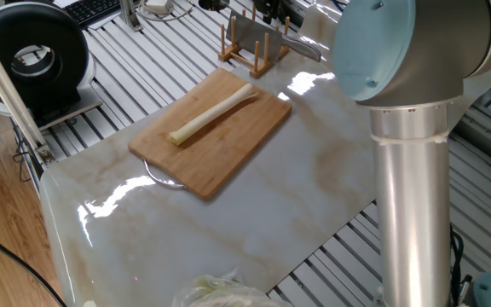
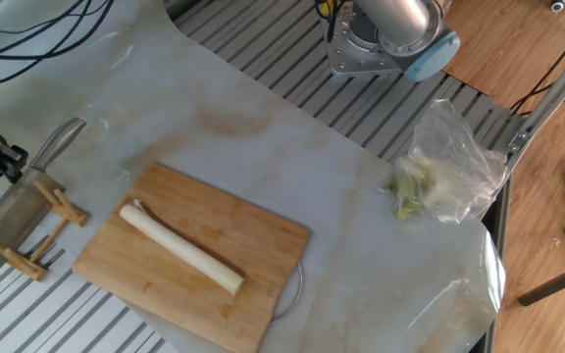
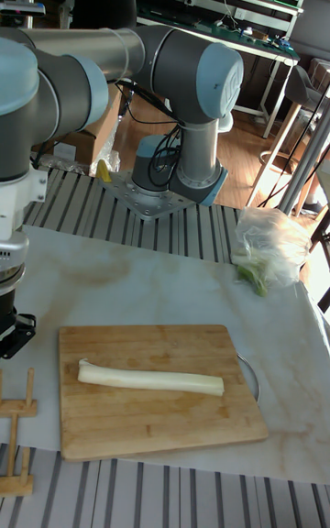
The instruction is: Chop the scallions
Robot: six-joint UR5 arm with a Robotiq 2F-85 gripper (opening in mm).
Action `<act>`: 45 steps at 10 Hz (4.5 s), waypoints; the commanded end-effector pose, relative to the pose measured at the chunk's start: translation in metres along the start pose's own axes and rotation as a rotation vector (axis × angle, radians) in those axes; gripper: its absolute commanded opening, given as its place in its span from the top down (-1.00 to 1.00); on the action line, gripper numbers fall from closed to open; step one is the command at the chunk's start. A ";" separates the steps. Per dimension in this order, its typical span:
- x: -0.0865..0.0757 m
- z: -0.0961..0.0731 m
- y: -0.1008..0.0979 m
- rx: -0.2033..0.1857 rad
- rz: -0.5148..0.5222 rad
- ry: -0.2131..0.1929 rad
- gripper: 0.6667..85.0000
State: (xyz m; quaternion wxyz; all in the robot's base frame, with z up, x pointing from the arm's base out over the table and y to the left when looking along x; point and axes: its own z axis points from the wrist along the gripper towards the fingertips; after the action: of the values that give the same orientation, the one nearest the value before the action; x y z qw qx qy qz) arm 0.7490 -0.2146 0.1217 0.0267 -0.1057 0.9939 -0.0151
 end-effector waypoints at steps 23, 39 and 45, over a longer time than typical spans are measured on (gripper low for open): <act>-0.015 0.037 -0.010 -0.074 0.024 0.037 0.33; -0.019 0.045 -0.005 -0.133 -0.028 0.015 0.33; -0.023 0.051 -0.007 -0.172 -0.005 0.008 0.34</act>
State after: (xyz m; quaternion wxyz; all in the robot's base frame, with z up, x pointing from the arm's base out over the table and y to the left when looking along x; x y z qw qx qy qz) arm 0.7719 -0.2187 0.0736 0.0106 -0.1200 0.9912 0.0546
